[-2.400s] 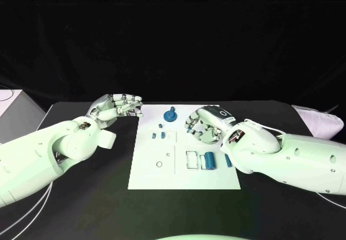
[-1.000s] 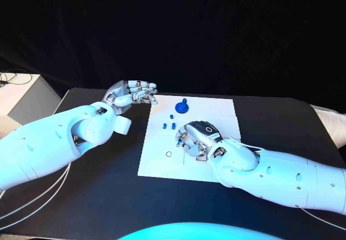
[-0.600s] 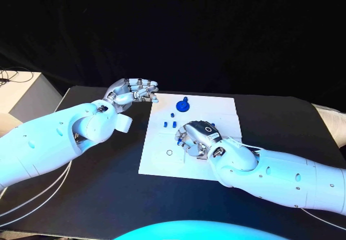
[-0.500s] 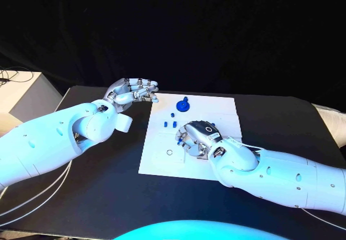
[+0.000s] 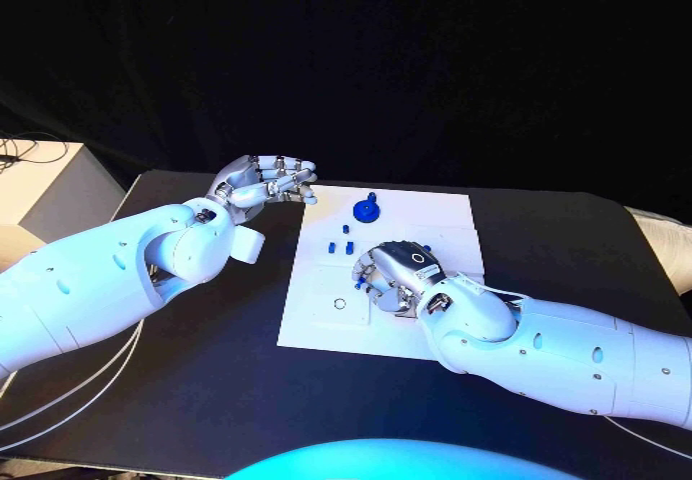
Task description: Assemble the parts on the task board
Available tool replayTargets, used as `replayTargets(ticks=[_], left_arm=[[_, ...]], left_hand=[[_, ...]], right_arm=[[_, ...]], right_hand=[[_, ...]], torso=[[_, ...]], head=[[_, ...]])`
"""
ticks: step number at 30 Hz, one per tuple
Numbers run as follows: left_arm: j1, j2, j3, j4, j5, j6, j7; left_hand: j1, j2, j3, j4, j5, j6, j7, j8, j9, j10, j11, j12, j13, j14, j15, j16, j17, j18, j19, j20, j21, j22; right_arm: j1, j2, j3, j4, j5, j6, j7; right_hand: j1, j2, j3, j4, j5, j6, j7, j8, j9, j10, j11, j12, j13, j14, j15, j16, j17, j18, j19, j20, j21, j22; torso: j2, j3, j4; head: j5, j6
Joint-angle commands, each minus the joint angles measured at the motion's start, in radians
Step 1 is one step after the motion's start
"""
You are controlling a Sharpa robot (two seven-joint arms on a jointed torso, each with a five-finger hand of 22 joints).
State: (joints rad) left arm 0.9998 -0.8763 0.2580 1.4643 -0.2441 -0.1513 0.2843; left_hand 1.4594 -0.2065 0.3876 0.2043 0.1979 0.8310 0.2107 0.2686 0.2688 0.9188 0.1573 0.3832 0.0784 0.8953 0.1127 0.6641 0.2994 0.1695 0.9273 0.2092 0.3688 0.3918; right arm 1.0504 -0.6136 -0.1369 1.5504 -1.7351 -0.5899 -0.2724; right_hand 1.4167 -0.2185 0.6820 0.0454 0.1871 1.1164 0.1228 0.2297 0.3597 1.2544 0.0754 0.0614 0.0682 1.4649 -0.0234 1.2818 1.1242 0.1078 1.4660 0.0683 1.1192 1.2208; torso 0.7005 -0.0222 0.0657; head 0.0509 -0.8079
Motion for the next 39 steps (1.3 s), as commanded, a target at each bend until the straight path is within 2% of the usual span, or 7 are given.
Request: replayTargets(ticks=[1,11,18,24,27,29,39], left_arm=[[0.0,0.0,0.001,0.004,0.007,0.007,0.003],[0.0,-0.003,0.001,0.006,0.007,0.007,0.002],[0.0,-0.005,0.001,0.007,0.007,0.008,0.0],[0.0,-0.006,0.001,0.008,0.007,0.007,0.0],[0.0,-0.006,0.001,0.007,0.007,0.007,-0.001],[0.0,-0.005,0.001,0.006,0.007,0.007,-0.002],[0.0,-0.005,0.001,0.004,0.007,0.008,-0.004]], left_hand=[[0.005,0.001,-0.006,-0.002,0.004,-0.006,0.014,-0.002,-0.001,0.001,0.009,-0.004,-0.001,0.007,-0.001,-0.005,0.001,0.01,0.01,0.0,-0.006,-0.001],[0.005,0.001,-0.006,-0.002,0.004,-0.006,0.014,-0.002,-0.001,0.001,0.009,-0.004,-0.001,0.007,-0.001,-0.005,0.001,0.01,0.01,0.0,-0.006,-0.001],[0.005,0.001,-0.006,-0.002,0.004,-0.006,0.014,-0.002,-0.001,0.001,0.009,-0.004,-0.001,0.007,-0.001,-0.005,0.001,0.01,0.01,0.0,-0.006,-0.001],[0.005,0.002,-0.008,-0.001,0.004,-0.006,0.014,-0.002,-0.001,0.001,0.009,-0.004,-0.001,0.006,-0.001,-0.007,0.001,0.01,0.01,0.001,-0.008,-0.003],[0.005,0.002,-0.008,-0.001,0.004,-0.006,0.014,-0.002,-0.001,0.001,0.009,-0.004,-0.001,0.006,-0.001,-0.007,0.001,0.01,0.01,0.001,-0.008,-0.003],[0.005,0.002,-0.008,-0.001,0.004,-0.006,0.014,-0.002,-0.001,0.001,0.009,-0.004,-0.001,0.006,-0.001,-0.007,0.001,0.01,0.01,0.001,-0.008,-0.003],[0.005,0.002,-0.008,-0.001,0.004,-0.006,0.014,-0.002,-0.001,0.001,0.009,-0.004,-0.001,0.006,-0.001,-0.007,0.001,0.01,0.01,0.001,-0.008,-0.003]], right_arm=[[-0.001,0.004,0.0,-0.003,-0.021,0.018,-0.006],[-0.003,0.013,-0.002,-0.015,-0.029,0.03,-0.011],[-0.003,0.017,-0.004,-0.02,-0.029,0.093,0.005],[-0.003,0.015,-0.007,-0.02,-0.02,0.11,0.03],[-0.003,0.015,-0.007,-0.021,-0.013,0.103,0.039],[-0.003,0.014,-0.008,-0.021,-0.011,0.097,0.041],[-0.003,0.007,-0.008,-0.023,-0.007,0.062,0.03]], right_hand=[[-0.002,0.011,0.007,-0.001,0.007,-0.002,0.006,0.005,0.001,0.018,-0.015,0.002,0.002,0.034,-0.004,0.006,0.002,-0.018,0.006,-0.003,-0.002,0.001],[-0.002,0.011,0.007,-0.001,0.007,-0.002,0.006,0.005,0.001,0.018,-0.015,0.002,0.002,0.034,-0.004,0.006,0.002,-0.018,0.006,-0.003,-0.002,0.001],[-0.01,0.009,0.008,-0.003,0.006,-0.005,0.008,0.006,0.005,0.015,-0.013,0.001,0.001,0.032,-0.002,0.007,-0.002,-0.018,0.005,-0.002,-0.004,0.002],[-0.041,-0.016,-0.015,-0.002,0.012,-0.019,0.013,0.004,0.013,-0.009,-0.006,0.0,-0.002,0.029,0.005,0.008,-0.011,-0.018,-0.001,0.004,-0.007,0.003],[-0.084,-0.054,-0.051,0.018,0.013,-0.056,0.022,-0.018,0.007,-0.064,0.006,-0.002,-0.006,0.022,0.017,0.002,-0.031,-0.014,-0.01,0.012,-0.03,-0.011],[-0.092,-0.066,-0.073,0.023,0.007,-0.078,0.026,-0.033,0.002,-0.098,0.014,-0.002,-0.005,0.019,0.021,-0.001,-0.041,-0.011,-0.017,0.019,-0.05,-0.025],[-0.057,-0.054,-0.186,0.031,0.007,-0.125,0.035,-0.082,-0.022,-0.181,0.025,0.001,-0.004,0.009,0.03,-0.008,-0.076,0.0,-0.029,0.031,-0.107,-0.062]], torso=[[0.001,-0.0002,0.0001],[0.0,-0.0008,0.0],[-0.001,-0.0008,-0.0012],[-0.001,-0.0006,-0.0015],[-0.001,-0.0008,-0.0013],[-0.001,-0.001,-0.001],[0.0,-0.0002,-0.0006]], head=[[0.0,-0.001],[0.002,-0.007],[0.003,-0.01],[0.004,-0.011],[0.003,-0.01],[0.003,-0.009],[0.002,-0.008]])
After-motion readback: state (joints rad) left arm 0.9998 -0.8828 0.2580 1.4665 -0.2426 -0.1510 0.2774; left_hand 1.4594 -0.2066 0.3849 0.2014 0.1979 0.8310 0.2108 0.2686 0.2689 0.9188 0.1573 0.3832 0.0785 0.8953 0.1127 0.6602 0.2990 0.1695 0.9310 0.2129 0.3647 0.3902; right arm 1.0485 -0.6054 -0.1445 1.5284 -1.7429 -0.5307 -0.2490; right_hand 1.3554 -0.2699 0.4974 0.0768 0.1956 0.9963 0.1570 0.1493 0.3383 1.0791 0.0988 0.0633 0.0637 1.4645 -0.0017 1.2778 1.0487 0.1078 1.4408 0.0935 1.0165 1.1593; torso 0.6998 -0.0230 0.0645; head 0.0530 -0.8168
